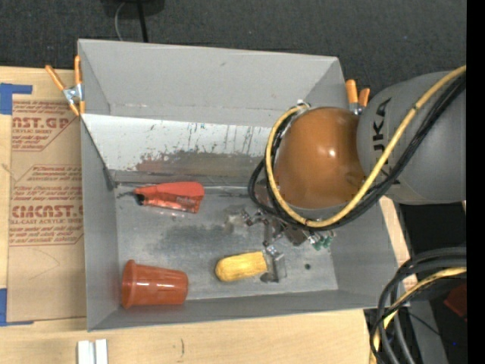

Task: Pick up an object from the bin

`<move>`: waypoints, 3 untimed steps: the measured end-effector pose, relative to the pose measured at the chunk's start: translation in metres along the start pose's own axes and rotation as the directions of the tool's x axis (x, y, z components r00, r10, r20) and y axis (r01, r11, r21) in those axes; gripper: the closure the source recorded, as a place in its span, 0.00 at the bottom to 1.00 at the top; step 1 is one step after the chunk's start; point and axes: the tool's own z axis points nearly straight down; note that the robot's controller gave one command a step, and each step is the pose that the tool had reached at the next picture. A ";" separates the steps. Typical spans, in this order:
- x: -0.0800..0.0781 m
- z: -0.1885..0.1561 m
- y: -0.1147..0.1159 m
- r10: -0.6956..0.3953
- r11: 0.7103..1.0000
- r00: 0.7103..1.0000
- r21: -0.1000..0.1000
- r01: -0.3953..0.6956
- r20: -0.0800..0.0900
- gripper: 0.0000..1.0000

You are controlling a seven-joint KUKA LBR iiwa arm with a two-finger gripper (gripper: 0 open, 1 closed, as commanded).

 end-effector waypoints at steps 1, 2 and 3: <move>0.010 0.016 -0.008 0.004 1.000 1.000 -0.001 -0.004 -0.007 0.00; 0.002 0.034 0.007 -0.184 0.983 0.983 0.000 0.184 0.000 0.00; -0.003 0.086 0.008 -0.275 0.961 0.961 -0.005 0.275 -0.006 1.00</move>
Offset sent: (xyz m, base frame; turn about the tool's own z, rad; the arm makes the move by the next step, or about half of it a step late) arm -0.0058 0.0178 -0.0535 -0.3288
